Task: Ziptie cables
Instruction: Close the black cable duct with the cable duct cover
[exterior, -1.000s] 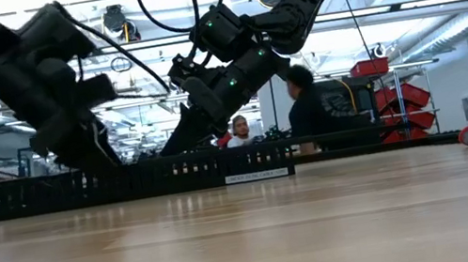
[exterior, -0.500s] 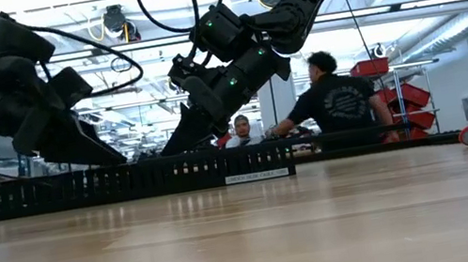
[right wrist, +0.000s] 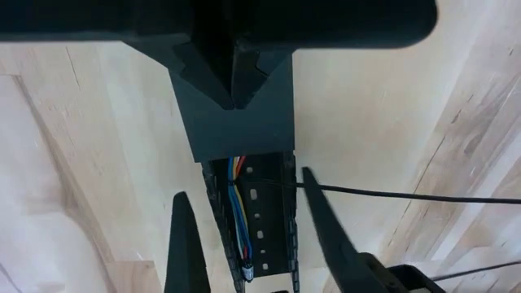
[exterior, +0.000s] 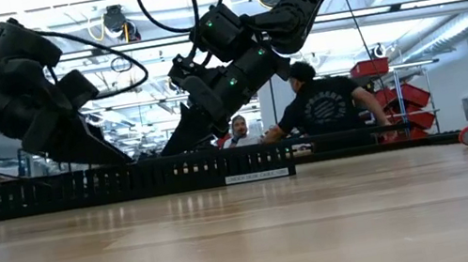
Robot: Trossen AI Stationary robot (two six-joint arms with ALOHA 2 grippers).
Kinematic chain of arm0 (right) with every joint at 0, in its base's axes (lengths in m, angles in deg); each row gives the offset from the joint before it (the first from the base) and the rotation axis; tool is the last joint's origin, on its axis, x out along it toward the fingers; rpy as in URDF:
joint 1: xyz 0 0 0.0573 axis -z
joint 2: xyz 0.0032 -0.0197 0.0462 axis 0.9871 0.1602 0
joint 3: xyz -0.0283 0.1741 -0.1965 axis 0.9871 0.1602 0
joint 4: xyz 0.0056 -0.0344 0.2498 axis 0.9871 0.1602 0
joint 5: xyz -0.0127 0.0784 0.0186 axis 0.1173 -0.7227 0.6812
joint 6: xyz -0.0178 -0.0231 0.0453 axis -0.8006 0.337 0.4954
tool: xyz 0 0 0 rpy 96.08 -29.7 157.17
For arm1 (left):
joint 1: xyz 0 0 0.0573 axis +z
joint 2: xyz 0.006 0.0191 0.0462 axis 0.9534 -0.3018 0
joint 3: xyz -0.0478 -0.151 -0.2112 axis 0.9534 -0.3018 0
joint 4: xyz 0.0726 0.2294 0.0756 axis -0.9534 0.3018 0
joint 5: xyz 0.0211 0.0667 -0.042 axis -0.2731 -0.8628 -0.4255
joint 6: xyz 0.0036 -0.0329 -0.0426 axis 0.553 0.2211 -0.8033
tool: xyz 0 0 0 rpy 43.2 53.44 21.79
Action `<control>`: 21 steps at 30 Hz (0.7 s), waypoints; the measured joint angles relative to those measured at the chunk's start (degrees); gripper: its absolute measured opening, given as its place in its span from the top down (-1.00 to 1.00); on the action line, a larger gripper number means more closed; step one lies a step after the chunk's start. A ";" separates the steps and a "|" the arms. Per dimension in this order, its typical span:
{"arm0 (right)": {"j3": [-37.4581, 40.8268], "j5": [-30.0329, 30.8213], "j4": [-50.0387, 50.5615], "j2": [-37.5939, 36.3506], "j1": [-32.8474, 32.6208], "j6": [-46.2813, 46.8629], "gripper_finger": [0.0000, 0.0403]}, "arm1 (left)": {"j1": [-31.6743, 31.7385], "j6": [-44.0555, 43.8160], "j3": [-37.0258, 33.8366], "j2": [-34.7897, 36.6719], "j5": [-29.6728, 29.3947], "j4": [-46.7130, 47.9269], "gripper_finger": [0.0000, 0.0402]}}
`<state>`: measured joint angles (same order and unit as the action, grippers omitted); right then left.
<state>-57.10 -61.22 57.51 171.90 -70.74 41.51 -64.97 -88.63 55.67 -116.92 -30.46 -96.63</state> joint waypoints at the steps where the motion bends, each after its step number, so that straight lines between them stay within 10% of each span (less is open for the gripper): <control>1: 0.00 -0.02 0.00 0.00 0.00 0.00 1.00 | 0.00 0.00 0.02 -0.52 0.31 -0.99 -0.58; 21: 0.00 0.00 0.00 0.00 0.00 0.40 1.00 | 0.02 -0.15 0.11 -11.45 0.89 -7.95 -0.50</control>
<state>-57.10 -61.22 57.51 171.90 -70.74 41.91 -64.95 -88.78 55.78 -128.36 -29.57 -104.58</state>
